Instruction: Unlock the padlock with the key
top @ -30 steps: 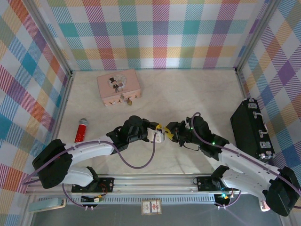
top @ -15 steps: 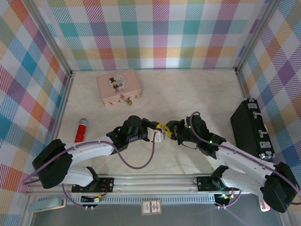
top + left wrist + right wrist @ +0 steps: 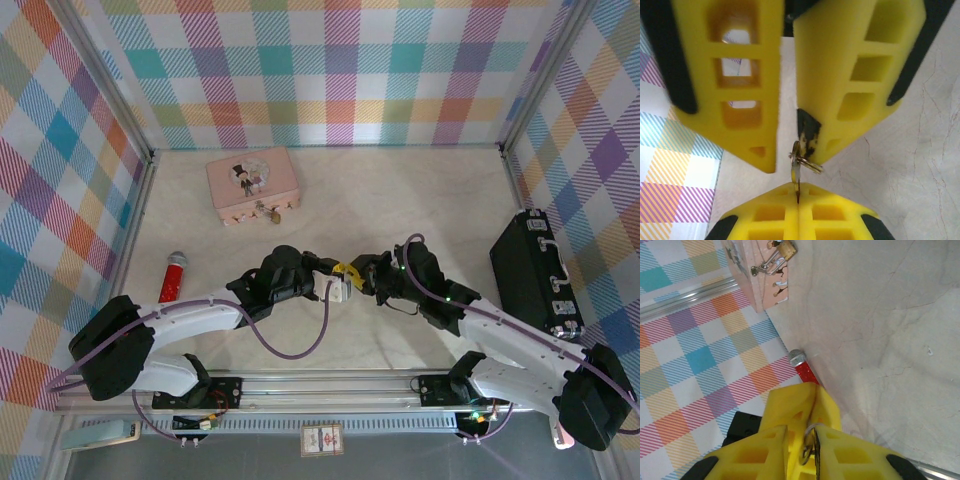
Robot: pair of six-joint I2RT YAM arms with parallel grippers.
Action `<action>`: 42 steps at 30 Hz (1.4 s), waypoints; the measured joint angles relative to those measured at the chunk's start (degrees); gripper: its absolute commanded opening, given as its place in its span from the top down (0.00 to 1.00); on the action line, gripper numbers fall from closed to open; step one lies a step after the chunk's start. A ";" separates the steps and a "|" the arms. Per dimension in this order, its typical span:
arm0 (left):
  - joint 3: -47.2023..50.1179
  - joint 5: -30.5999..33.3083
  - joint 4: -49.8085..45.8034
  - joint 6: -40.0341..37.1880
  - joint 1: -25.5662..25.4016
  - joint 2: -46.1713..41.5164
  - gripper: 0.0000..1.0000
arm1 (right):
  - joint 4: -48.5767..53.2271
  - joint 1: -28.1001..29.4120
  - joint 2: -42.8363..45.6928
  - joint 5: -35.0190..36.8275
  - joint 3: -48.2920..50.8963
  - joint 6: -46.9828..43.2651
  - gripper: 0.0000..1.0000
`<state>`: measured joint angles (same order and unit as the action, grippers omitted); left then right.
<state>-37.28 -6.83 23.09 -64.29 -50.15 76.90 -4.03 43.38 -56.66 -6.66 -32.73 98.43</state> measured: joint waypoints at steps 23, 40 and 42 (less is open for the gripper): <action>0.00 0.37 1.03 0.39 0.04 0.15 1.00 | 2.95 1.66 1.70 2.16 -1.33 -1.20 0.80; 0.42 0.42 0.76 0.42 0.11 -0.70 1.00 | 2.43 1.66 0.11 2.34 -1.33 -1.20 0.82; 0.42 0.44 0.63 0.42 0.11 -0.70 1.00 | 2.27 1.66 -0.13 2.32 -1.33 -1.20 0.80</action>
<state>-36.86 -6.39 23.73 -63.88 -50.04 76.20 -1.76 45.04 -56.80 -4.34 -34.06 97.23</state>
